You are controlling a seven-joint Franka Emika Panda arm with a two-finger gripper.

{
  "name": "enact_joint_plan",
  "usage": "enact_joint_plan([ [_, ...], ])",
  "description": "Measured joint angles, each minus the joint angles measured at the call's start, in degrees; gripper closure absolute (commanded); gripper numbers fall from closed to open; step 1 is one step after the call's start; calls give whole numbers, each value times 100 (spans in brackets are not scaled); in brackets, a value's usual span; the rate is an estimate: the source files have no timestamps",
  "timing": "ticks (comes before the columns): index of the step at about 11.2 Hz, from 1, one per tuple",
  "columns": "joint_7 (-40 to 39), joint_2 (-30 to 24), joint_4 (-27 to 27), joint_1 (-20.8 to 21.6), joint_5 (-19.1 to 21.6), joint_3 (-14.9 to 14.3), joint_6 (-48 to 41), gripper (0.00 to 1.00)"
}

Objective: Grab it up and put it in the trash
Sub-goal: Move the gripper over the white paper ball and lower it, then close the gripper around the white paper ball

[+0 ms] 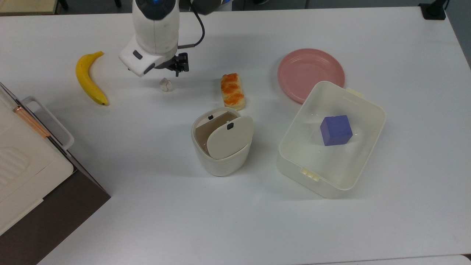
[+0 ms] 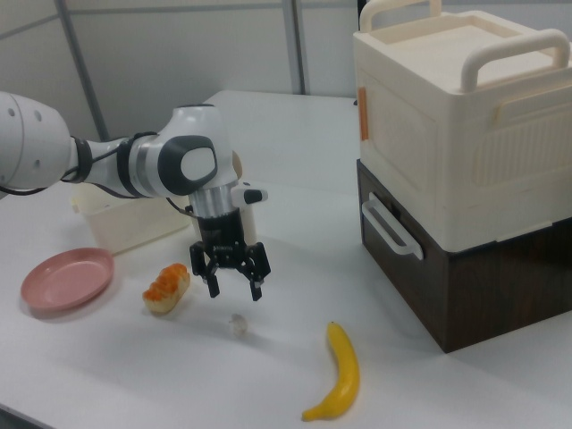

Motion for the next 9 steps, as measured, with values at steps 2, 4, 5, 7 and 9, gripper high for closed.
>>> enact_joint_plan([
  [2, 0, 124, 0, -6, -197, -2, 5, 0],
  [4, -11, 200, 0, -18, -390, -5, 5, 0],
  [5, -29, 231, 0, -19, -399, -6, 5, 2],
  [7, -74, 328, -14, -15, -514, -6, 5, 20],
  [9, -81, 478, -69, -1, -600, -6, 5, 49],
])
